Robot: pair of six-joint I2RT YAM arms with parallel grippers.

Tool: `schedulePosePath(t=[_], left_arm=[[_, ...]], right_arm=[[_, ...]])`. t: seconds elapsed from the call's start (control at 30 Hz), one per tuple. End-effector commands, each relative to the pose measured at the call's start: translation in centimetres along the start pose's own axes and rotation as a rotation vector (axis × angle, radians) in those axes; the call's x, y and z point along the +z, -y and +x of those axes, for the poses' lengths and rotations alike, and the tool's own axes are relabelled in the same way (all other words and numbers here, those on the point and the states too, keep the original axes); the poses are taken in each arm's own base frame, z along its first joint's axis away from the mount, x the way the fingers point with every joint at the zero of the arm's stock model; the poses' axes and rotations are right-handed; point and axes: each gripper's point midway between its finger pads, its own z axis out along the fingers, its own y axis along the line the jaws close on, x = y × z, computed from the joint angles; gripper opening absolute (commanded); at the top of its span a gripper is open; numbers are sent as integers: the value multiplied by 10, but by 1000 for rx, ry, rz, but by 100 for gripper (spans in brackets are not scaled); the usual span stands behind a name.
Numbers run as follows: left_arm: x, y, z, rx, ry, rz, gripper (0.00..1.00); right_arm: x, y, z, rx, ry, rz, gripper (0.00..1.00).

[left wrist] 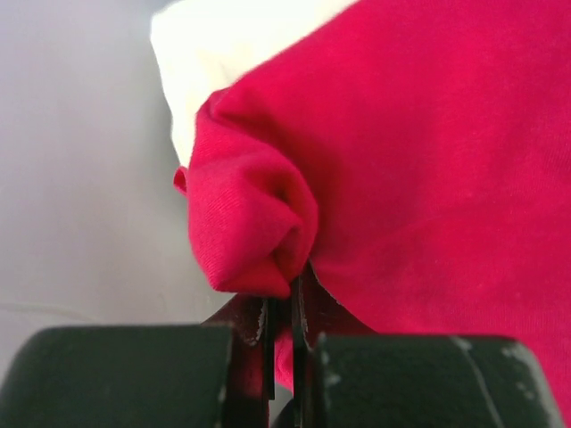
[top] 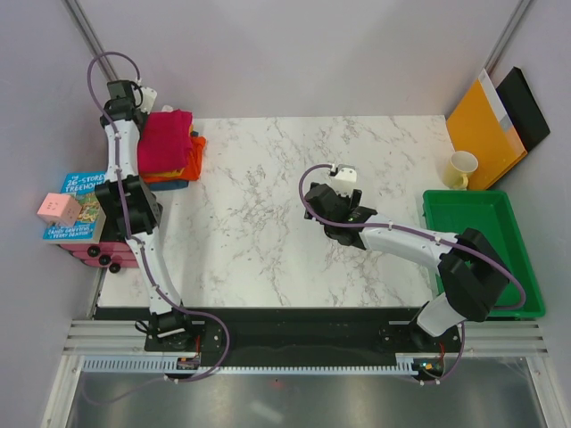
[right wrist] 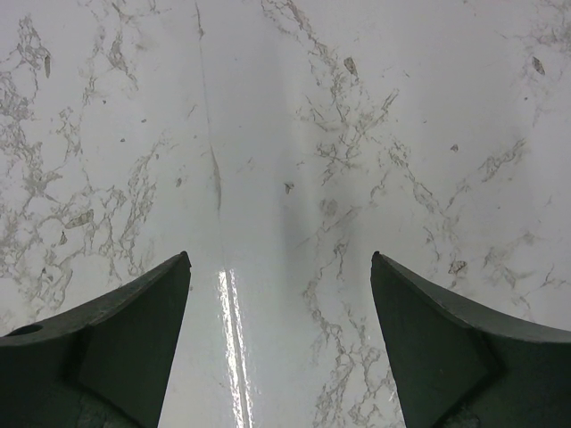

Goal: Fold and stack the t-shirts
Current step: Put the neatly folded tshirt into the corner of the board with the left arm

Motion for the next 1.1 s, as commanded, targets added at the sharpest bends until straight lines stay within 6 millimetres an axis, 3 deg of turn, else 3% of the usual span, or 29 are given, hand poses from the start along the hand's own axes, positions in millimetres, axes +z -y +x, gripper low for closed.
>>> schedulePosePath(t=[0.0,0.3,0.5,0.6,0.63,0.67,0.7,0.77,0.8,0.83,0.9,1.07], left_arm=[[19,-17,26,-7,-83,-127,2],[40,-32,48,-4,-147,-221,2],[43,-44,46,23,-137,-250,2],[33,-48,33,-25,-84,-264,2],[19,-57,21,-62,-35,-279,10],[19,-47,19,-72,-12,-236,18],[13,-47,14,-89,15,-222,40],[-5,-41,-3,-128,97,-162,59],[-11,-36,-11,-131,121,-144,91],[-14,-33,-14,-143,133,-129,99],[-29,-28,-28,-152,177,-106,100],[-48,-10,-40,-220,228,-15,100]], right_arm=[[4,0,7,23,-11,0,89],[0,3,4,17,-8,10,89],[3,2,9,19,-21,12,89],[4,-1,13,22,-30,10,89],[5,-2,14,20,-33,8,89],[6,-3,13,19,-31,6,89],[7,-6,13,18,-34,1,89],[9,-10,15,5,-40,-5,89],[11,-15,14,5,-40,-11,89],[11,-17,14,1,-43,-15,89],[13,-25,12,-5,-43,-25,89],[13,-41,3,-13,-31,-53,89]])
